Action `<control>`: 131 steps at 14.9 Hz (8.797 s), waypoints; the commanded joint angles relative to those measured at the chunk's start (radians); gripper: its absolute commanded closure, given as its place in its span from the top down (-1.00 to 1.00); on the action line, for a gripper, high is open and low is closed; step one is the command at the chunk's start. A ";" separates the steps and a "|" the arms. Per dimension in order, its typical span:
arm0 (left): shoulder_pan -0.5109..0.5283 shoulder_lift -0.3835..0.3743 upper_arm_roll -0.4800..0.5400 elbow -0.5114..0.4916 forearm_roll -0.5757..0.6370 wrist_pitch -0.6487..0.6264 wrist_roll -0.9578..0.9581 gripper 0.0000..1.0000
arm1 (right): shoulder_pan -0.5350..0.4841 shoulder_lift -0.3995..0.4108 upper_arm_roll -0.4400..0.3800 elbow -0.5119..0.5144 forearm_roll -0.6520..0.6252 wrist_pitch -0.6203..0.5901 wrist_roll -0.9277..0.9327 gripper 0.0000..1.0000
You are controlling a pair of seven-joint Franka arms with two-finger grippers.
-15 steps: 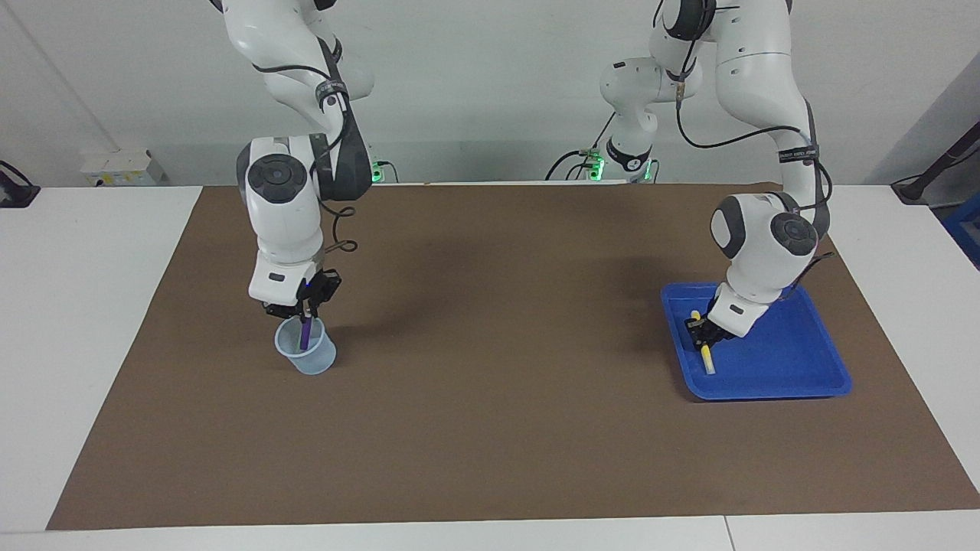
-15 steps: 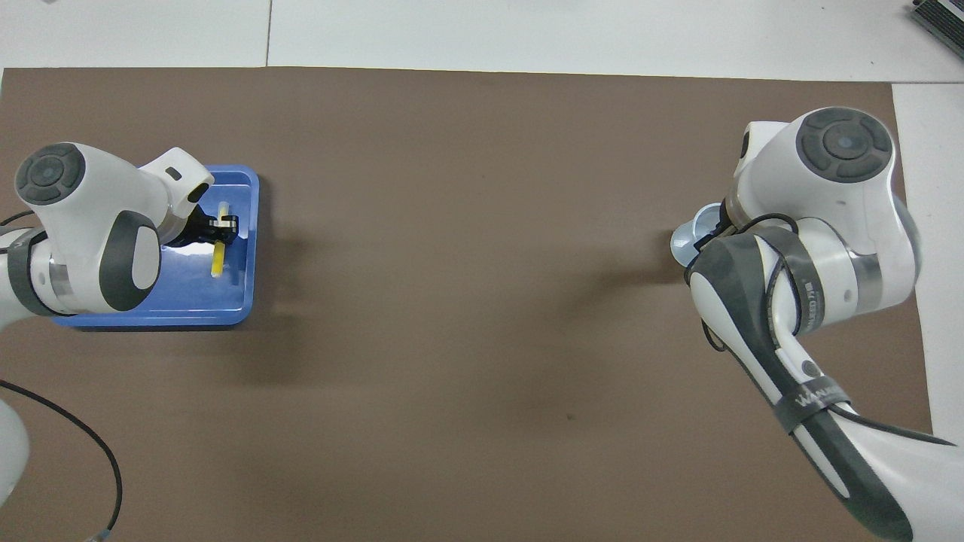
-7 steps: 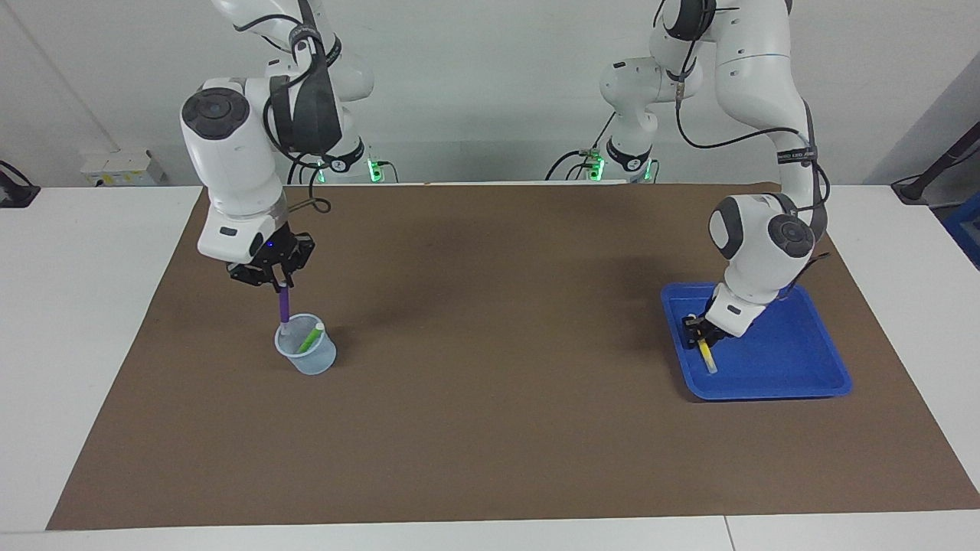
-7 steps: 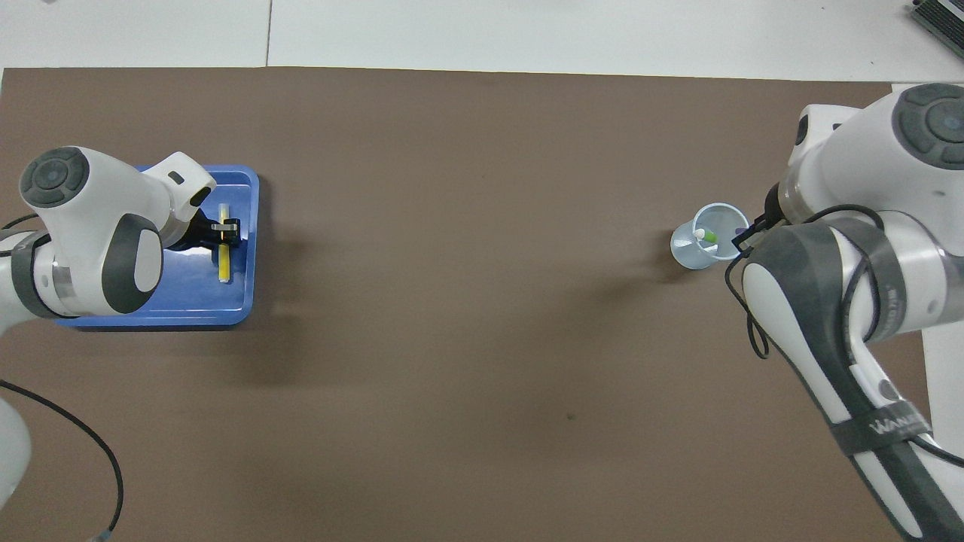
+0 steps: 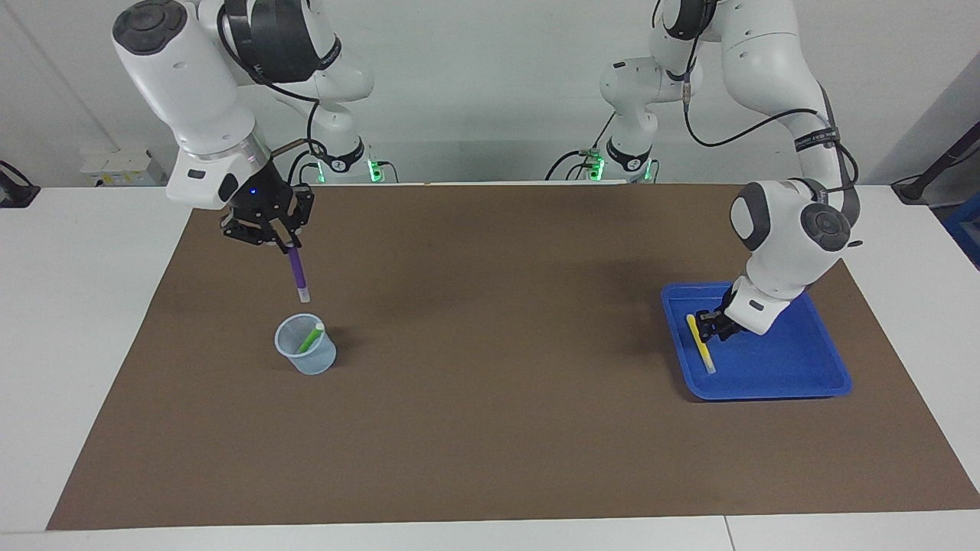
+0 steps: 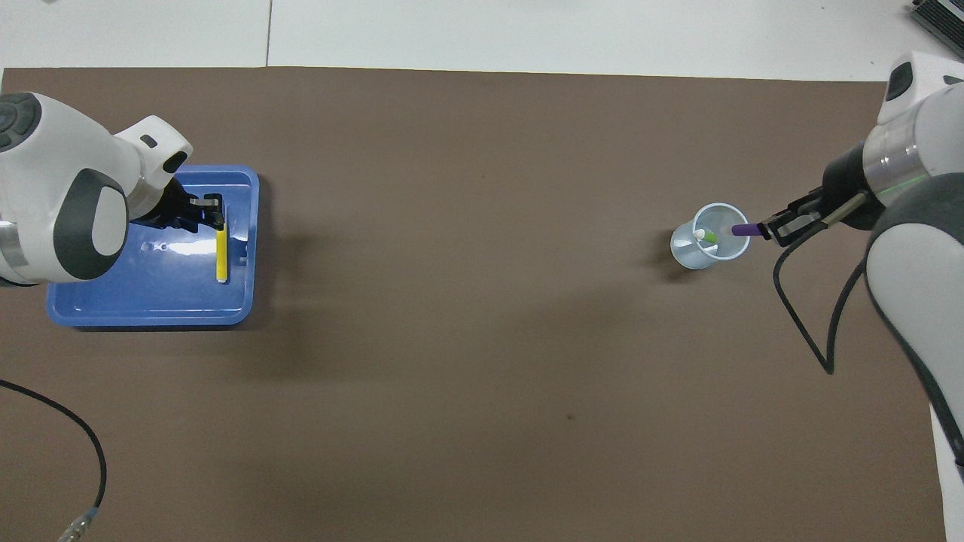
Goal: Right arm passes pens to left for tray arrangement
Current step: 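Grasp the purple pen in the cup with the right gripper, then lift the purple pen out while the left gripper moves toward it, then close the left gripper on the purple pen held by the right gripper, then carry the purple pen to the tray while the right gripper withdraws, then lay the purple pen in the blue tray and open the left gripper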
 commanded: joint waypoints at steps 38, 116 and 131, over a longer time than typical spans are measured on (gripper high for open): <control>-0.596 -0.137 -0.028 0.037 -0.482 0.317 -2.100 1.00 | 0.190 0.004 0.019 -0.105 0.463 0.324 0.845 -1.00; 0.038 -0.188 -0.011 -0.141 -0.020 -0.060 -0.020 -1.00 | 0.062 0.182 0.012 -0.280 -0.270 0.440 0.190 0.25; 0.122 0.002 -0.010 -0.172 0.052 0.247 0.129 -1.00 | 0.040 0.179 0.012 -0.289 -0.277 0.433 0.162 -0.57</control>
